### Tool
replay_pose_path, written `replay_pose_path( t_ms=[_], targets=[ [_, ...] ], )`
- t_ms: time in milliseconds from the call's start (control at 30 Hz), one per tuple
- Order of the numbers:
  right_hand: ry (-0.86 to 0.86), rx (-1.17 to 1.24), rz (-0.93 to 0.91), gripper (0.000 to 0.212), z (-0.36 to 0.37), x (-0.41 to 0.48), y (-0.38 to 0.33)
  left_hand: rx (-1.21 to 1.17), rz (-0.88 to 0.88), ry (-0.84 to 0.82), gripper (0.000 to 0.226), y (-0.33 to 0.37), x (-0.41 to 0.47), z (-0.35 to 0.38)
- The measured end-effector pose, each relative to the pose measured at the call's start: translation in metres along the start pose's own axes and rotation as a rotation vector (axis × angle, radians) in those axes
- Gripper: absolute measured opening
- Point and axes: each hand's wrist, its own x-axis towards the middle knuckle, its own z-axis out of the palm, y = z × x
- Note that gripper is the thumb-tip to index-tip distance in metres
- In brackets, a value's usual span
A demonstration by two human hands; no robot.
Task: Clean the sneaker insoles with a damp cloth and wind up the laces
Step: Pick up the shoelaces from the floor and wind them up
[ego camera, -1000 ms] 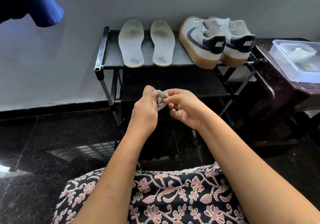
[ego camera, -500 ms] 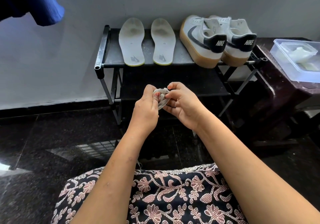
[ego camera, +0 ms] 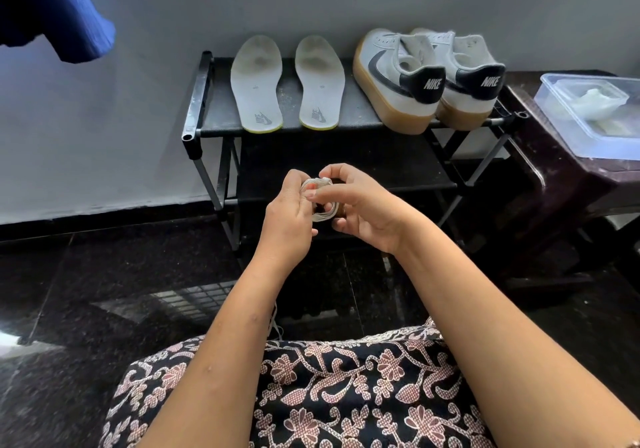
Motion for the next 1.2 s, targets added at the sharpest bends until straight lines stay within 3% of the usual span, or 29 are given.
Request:
replay_pose_path(
  t_ms=[167, 233, 333, 600, 733, 867, 1100, 1200],
  targets=[
    [-0.052, -0.039, -0.026, 0.038, 0.000, -0.002, 0.000, 0.029, 0.031, 0.021, 0.014, -0.001, 0.001, 0.000],
    [-0.036, -0.069, -0.059, 0.031, -0.001, -0.002, 0.002, 0.027, 0.053, 0.044, 0.013, -0.001, 0.000, 0.001],
    [0.058, -0.145, -0.125, 0.017, -0.003, -0.001, 0.003, 0.042, 0.081, 0.103, 0.010, -0.002, 0.001, 0.003],
    [0.294, -0.284, -0.232, 0.015, -0.017, -0.007, 0.003, 0.066, 0.144, 0.258, 0.017, 0.001, 0.004, 0.025],
    [0.351, -0.302, -0.235, 0.014, -0.040, -0.024, -0.003, 0.043, 0.107, 0.205, 0.032, 0.017, -0.004, 0.052],
    [0.381, -0.161, -0.246, 0.015, -0.070, -0.046, -0.007, -0.115, 0.066, 0.079, 0.042, 0.043, -0.002, 0.079],
    [0.573, 0.013, -0.267, 0.017, -0.147, -0.083, -0.020, -0.195, 0.034, -0.092, 0.031, 0.104, 0.030, 0.141],
    [0.681, 0.029, -0.290, 0.007, -0.193, -0.090, -0.034, -0.185, 0.057, -0.172, 0.025, 0.130, 0.047, 0.175]
  ],
)
